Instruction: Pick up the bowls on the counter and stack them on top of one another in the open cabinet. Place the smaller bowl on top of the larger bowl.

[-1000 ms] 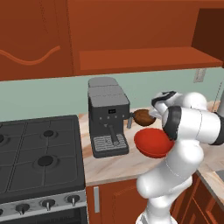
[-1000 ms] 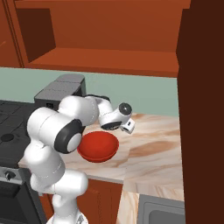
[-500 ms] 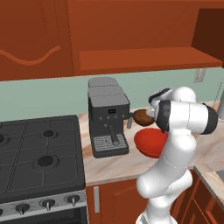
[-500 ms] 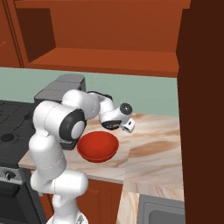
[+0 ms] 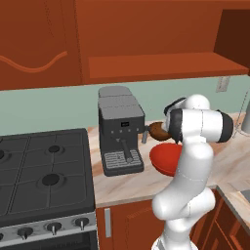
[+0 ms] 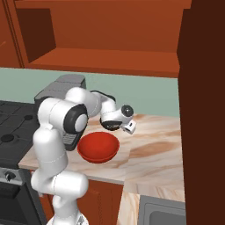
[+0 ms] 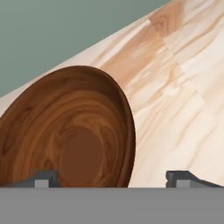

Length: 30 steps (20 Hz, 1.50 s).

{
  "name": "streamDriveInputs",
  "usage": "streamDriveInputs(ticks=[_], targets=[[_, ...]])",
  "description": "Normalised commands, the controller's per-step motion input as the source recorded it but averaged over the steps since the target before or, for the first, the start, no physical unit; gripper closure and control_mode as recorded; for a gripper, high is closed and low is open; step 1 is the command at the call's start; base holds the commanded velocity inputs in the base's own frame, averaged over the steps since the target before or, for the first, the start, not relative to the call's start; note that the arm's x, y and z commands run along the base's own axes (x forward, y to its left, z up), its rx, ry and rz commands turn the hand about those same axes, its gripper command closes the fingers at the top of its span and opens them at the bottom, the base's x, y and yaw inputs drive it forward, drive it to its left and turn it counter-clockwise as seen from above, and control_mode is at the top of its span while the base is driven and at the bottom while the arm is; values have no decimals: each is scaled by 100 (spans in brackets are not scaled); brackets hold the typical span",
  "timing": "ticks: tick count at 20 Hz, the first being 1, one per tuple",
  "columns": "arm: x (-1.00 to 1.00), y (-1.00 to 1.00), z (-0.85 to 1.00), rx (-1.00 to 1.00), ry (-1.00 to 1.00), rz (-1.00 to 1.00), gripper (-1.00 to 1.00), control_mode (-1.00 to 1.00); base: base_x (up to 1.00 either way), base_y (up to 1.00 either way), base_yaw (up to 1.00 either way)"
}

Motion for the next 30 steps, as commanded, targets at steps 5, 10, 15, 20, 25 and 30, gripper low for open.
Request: streamDriveInputs(ticks=[5,10,15,20,25,30], targets=[[16,0,-17,0,0,0,100,-100,0,0,0],[7,0,-2,0,-1,0,100,-100,0,0,0],[1,0,0,1,0,0,100,-100,0,0,0],[0,0,16,1,0,0,100,-100,0,0,0],[-1,0,25,0,0,0,100,-100,0,0,0],[-5,0,30,0,0,0,100,-100,0,0,0]])
